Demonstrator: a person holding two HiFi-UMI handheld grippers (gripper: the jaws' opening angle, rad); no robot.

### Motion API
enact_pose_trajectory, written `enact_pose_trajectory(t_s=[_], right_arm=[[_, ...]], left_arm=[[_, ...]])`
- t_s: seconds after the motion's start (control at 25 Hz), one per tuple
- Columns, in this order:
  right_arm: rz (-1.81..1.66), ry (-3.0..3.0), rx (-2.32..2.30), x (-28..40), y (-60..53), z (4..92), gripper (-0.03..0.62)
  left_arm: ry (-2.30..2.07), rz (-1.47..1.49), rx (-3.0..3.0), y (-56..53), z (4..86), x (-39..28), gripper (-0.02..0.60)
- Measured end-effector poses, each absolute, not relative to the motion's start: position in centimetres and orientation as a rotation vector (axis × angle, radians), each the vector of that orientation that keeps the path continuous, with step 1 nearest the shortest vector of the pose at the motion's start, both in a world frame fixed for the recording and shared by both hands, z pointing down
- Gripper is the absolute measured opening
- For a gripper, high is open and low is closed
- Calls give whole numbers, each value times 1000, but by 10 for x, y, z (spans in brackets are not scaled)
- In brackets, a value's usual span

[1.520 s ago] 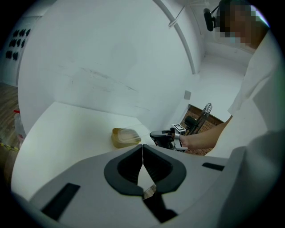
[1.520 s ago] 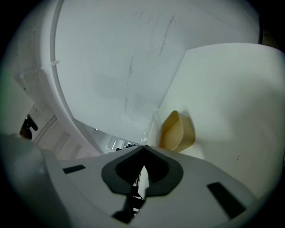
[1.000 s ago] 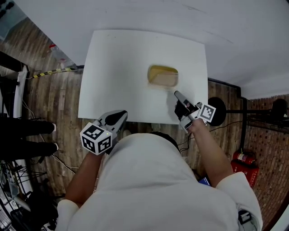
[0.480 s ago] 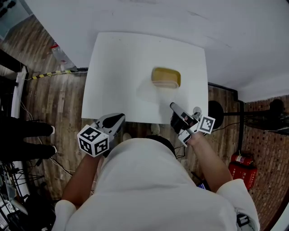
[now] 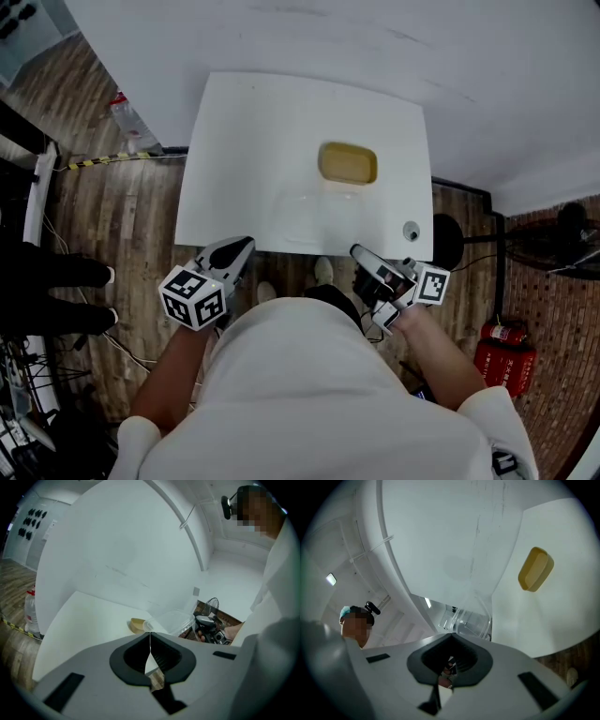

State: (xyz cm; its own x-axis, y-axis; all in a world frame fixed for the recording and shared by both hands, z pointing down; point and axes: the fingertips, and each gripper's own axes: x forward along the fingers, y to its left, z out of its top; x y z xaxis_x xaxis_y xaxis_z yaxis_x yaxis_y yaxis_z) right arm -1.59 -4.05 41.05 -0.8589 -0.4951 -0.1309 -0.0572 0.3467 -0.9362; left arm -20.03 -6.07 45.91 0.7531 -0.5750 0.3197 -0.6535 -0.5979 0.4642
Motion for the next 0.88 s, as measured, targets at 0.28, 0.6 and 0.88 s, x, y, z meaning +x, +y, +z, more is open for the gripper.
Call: enact_pose_trajectory(t_s=[0.28,0.6,0.88], right_arm=[[-1517,2224,-463,-23,-19,410,6],[-1503,2237,-452,-26,-16,408,6],[-1497,2237,-447,-25,-16,408,6]], left_arm=[[-943,173,2387,-51,459,-208,18],[-937,181,2387,-48,461,-209,18],[-928,183,2388,-50,462,-207,18]])
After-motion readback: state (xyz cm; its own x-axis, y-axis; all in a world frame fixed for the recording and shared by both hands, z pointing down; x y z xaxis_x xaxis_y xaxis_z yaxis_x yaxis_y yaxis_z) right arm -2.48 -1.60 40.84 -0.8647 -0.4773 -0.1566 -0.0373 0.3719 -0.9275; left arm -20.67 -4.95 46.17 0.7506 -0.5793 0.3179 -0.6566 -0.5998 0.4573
